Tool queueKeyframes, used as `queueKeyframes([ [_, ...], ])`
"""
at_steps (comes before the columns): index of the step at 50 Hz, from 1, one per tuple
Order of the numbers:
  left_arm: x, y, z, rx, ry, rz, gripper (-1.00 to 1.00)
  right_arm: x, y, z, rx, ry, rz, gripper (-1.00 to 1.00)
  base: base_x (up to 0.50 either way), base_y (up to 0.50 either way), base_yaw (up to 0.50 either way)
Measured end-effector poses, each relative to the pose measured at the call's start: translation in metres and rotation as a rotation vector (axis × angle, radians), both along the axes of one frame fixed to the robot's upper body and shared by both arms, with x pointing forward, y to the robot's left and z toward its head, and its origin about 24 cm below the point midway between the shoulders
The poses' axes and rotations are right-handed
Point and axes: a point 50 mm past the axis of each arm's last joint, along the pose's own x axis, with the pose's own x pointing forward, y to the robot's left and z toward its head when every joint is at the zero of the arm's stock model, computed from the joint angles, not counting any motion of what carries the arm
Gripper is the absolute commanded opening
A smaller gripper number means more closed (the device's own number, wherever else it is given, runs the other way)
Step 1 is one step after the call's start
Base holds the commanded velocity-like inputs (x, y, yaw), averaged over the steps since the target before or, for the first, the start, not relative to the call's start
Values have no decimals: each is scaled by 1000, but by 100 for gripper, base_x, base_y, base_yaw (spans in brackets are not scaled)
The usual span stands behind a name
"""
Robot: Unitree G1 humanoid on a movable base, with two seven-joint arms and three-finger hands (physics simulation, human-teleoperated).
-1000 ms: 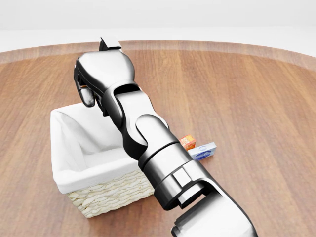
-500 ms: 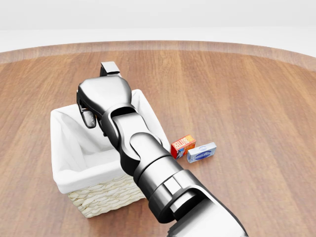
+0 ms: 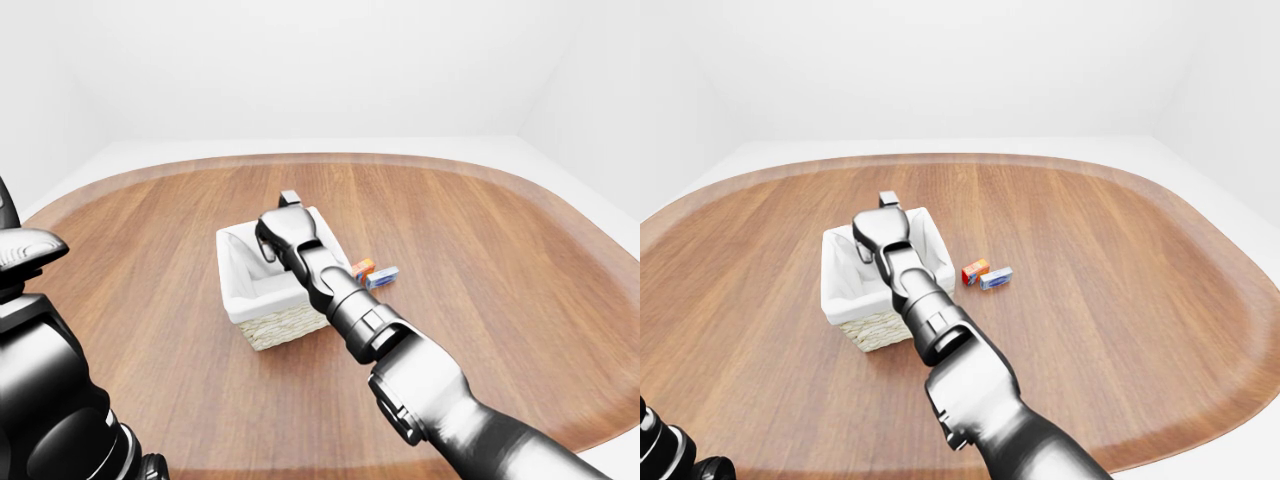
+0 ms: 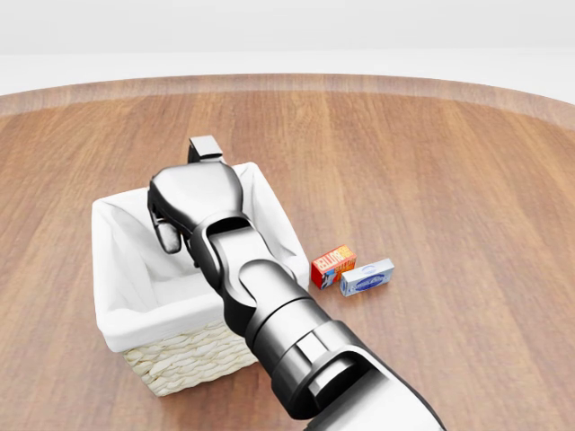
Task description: Pick up the alphabet soup and put it in the basket.
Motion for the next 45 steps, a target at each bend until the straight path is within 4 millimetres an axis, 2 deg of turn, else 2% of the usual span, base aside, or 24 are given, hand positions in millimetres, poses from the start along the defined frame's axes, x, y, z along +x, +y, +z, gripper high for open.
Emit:
queueKeyframes([
  [44,2,2,0,-27,15,-17,100,0,3,-2,-33,-29,8,-91,0,0,0],
  [45,2,2,0,-27,15,-17,100,0,3,-2,-33,-30,8,100,0,0,0],
])
